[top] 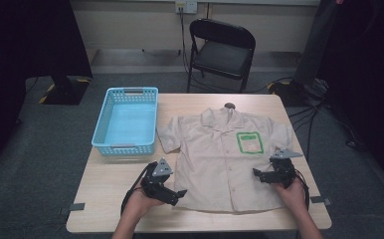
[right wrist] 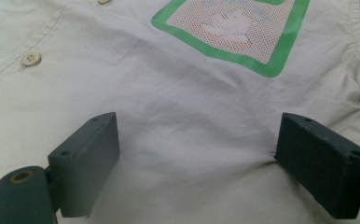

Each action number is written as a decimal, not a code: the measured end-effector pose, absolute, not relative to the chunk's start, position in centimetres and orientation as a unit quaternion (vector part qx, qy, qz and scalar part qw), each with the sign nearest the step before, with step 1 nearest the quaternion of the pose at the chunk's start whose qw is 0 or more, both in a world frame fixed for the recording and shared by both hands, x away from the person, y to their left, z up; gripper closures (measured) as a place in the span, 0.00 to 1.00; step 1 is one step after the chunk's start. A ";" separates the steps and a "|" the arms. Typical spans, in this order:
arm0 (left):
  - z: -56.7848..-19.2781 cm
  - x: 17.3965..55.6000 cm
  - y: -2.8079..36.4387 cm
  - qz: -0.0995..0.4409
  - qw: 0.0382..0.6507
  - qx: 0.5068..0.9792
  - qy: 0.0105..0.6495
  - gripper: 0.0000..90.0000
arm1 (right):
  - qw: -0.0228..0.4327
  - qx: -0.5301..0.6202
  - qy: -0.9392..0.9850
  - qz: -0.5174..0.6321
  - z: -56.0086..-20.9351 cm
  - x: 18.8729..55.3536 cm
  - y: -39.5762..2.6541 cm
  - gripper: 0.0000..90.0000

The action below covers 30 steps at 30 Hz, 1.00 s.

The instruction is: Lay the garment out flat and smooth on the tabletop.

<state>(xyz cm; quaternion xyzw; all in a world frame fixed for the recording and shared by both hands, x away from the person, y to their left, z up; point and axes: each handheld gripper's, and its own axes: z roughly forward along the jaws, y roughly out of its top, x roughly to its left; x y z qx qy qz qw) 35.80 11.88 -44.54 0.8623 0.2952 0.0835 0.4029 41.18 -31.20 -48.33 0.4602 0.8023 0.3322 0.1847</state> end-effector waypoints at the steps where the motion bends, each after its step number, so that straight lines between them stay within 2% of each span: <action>1: -44.7 35.8 11.9 0.081 0.401 0.864 0.295 0.01 | 0.185 0.460 0.802 0.332 -48.3 41.2 -31.2 0.14; 10: -45.4 35.9 12.6 0.088 0.403 0.861 0.298 0.01 | 0.183 0.458 0.805 0.331 -48.3 41.2 -31.1 0.12; 15: -46.0 35.9 13.1 0.085 0.402 0.859 0.305 0.01 | 0.181 0.472 0.802 0.319 -48.4 41.4 -31.2 0.02; 30: -46.4 35.9 14.1 0.088 0.399 0.859 0.309 0.01 | 0.180 0.470 0.804 0.317 -48.5 41.4 -31.1 0.00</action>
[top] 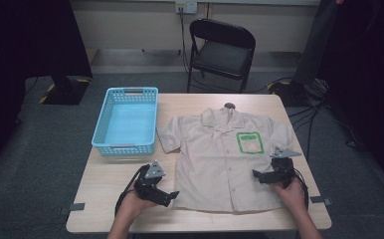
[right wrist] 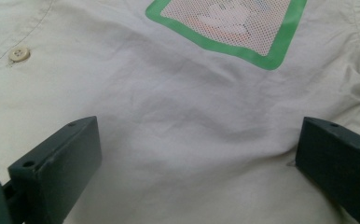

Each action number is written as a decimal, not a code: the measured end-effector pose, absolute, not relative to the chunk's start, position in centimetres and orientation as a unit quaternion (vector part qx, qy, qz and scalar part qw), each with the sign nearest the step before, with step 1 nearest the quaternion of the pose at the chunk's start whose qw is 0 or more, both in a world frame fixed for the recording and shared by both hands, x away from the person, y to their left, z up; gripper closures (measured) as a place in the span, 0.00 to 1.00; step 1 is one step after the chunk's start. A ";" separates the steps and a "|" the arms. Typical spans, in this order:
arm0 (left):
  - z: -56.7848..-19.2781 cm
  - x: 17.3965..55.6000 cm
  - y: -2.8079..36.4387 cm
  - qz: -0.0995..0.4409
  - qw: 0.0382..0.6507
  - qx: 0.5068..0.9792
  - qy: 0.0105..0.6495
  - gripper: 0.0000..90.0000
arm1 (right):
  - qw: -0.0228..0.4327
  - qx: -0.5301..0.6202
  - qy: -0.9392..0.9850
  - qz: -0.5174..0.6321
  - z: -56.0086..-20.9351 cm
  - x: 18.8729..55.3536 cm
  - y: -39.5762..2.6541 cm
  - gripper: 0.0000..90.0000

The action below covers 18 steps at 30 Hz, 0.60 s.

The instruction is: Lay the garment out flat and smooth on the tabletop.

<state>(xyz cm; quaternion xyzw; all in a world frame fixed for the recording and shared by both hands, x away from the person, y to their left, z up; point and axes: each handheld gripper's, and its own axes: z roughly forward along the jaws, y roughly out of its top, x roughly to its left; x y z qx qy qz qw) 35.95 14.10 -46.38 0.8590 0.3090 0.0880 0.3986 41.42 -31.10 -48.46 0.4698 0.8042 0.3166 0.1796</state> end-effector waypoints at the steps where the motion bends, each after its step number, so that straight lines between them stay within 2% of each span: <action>1: -46.4 35.9 14.2 0.087 0.399 0.859 0.311 0.01 | 0.180 0.470 0.804 0.317 -48.5 41.4 -31.1 0.00; 18: -46.0 36.0 15.5 0.095 0.402 0.857 0.307 0.01 | 0.179 0.469 0.804 0.317 -48.5 41.4 -31.1 0.00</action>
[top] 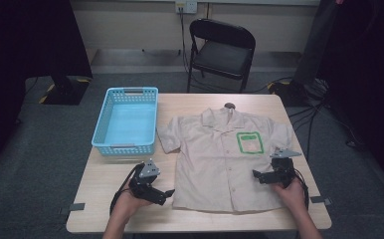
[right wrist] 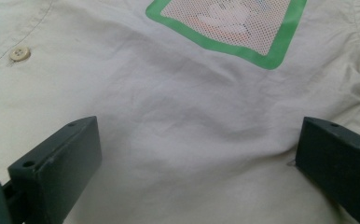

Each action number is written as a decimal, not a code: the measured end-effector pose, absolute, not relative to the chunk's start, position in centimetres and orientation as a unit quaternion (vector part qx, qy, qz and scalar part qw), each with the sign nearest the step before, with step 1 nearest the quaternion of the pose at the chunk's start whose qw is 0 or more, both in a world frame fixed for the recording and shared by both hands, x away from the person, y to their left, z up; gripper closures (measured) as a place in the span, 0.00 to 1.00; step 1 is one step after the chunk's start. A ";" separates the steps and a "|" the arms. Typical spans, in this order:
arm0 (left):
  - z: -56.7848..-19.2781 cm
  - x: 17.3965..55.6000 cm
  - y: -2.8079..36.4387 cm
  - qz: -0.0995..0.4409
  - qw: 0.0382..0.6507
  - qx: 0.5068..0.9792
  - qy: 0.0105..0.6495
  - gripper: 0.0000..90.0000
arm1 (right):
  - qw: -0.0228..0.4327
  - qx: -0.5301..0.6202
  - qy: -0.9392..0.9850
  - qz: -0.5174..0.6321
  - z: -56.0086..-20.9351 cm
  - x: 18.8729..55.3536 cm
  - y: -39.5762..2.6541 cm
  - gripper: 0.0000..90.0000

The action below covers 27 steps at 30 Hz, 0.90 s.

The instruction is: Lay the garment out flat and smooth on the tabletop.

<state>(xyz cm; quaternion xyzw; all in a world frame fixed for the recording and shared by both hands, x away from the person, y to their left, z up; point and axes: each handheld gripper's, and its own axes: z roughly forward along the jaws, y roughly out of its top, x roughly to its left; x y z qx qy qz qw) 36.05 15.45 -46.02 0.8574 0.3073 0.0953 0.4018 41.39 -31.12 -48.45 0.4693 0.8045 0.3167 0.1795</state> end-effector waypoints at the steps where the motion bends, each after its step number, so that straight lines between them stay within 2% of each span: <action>1: -46.0 36.0 15.5 0.095 0.402 0.857 0.308 0.01 | 0.179 0.469 0.804 0.317 -48.5 41.4 -31.1 0.00; 27: -46.3 35.8 18.0 0.103 0.403 0.849 0.325 0.01 | 0.179 0.470 0.804 0.317 -48.5 41.4 -31.1 0.00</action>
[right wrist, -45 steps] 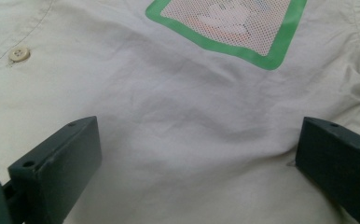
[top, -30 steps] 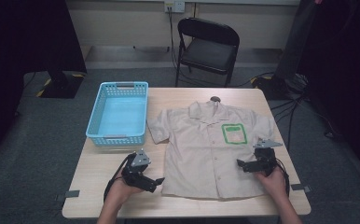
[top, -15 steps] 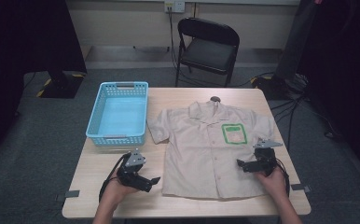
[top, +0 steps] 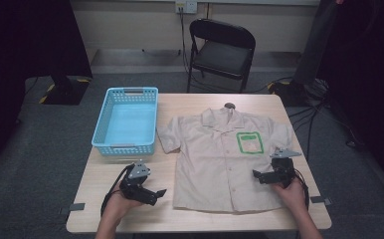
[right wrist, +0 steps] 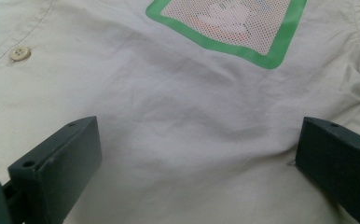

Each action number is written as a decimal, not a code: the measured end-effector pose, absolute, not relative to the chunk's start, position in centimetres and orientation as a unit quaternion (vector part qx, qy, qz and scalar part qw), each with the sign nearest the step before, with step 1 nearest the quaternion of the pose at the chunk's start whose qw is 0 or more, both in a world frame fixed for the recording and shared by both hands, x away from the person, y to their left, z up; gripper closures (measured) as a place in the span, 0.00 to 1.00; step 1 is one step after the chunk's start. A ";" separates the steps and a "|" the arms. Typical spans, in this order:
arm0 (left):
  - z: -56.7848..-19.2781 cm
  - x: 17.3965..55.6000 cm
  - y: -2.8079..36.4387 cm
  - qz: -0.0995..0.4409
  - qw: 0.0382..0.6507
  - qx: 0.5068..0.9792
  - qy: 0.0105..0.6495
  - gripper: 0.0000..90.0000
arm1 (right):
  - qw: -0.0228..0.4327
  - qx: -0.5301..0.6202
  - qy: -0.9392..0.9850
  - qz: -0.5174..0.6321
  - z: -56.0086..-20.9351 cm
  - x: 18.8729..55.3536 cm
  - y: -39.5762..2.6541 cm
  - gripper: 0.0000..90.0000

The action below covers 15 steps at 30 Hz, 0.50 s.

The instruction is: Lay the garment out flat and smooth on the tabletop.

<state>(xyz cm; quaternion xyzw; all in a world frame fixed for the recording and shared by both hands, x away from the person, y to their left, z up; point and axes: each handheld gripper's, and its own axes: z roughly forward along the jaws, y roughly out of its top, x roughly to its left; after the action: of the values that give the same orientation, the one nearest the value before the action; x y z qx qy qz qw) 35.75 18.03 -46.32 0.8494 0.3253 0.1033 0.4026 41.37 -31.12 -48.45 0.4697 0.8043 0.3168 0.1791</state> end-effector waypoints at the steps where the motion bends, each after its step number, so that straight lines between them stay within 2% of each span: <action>1: -46.3 35.8 18.1 0.104 0.403 0.849 0.326 0.01 | 0.179 0.470 0.804 0.317 -48.5 41.4 -31.1 0.00; 15: -46.3 35.8 19.8 0.110 0.407 0.841 0.340 0.01 | 0.179 0.469 0.804 0.317 -48.5 41.4 -31.1 0.00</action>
<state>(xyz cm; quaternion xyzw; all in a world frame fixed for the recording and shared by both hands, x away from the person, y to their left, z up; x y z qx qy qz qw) 35.77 19.76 -46.31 0.8409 0.3396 0.1104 0.4068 41.36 -31.13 -48.45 0.4695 0.8044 0.3168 0.1792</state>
